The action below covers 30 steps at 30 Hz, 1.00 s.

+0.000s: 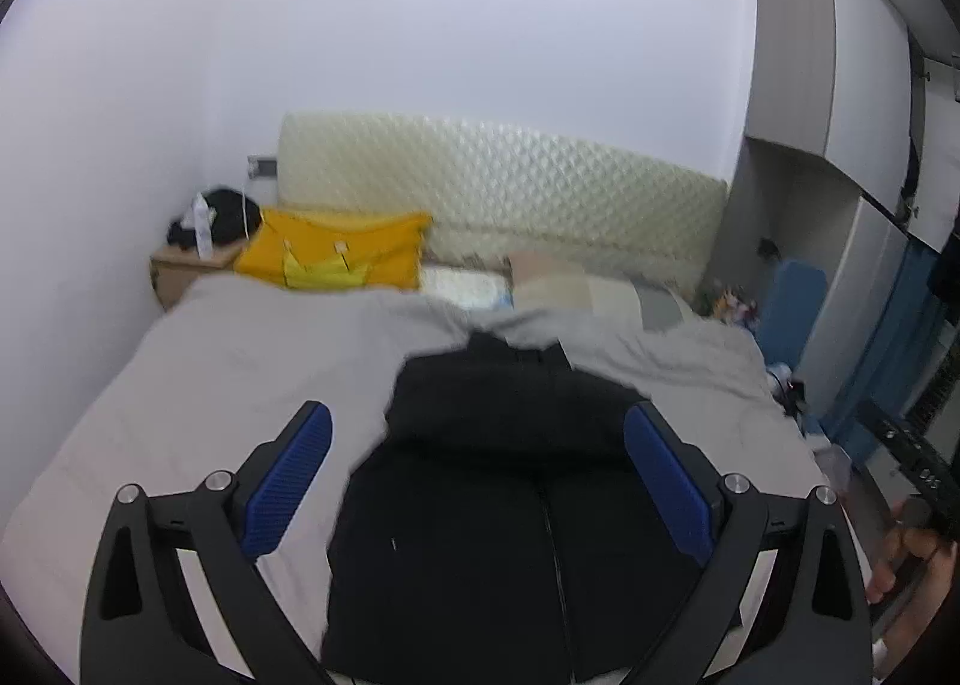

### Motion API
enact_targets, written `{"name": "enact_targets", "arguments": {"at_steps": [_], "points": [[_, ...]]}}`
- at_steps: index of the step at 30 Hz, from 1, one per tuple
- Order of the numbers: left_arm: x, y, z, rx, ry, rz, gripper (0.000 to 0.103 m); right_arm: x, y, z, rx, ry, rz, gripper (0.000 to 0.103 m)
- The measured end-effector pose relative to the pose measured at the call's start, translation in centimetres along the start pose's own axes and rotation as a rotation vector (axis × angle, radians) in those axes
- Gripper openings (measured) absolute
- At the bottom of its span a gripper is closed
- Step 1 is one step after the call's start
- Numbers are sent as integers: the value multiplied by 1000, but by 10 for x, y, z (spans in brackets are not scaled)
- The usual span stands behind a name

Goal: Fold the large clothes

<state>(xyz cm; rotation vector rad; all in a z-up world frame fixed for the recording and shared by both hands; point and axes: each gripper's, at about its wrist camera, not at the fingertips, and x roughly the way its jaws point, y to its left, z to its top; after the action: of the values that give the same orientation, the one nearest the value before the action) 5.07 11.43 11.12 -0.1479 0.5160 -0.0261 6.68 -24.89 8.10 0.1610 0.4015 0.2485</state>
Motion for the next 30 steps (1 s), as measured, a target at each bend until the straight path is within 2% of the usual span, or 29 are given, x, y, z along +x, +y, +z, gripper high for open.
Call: {"name": "enact_targets", "arguments": {"at_steps": [7, 13, 24, 30], "points": [[28, 20, -58, -38, 134, -3, 98, 25, -22, -66, 57, 152, 6, 91], [80, 44, -100, -87, 261, 32, 98, 65, -58, -116, 162, 290, 25, 91], [160, 101, -165, -293, 450, 34, 98, 112, -133, -165, 319, 432, -17, 91], [187, 122, -183, -382, 500, 52, 98, 134, -171, -187, 426, 518, -68, 91]]}}
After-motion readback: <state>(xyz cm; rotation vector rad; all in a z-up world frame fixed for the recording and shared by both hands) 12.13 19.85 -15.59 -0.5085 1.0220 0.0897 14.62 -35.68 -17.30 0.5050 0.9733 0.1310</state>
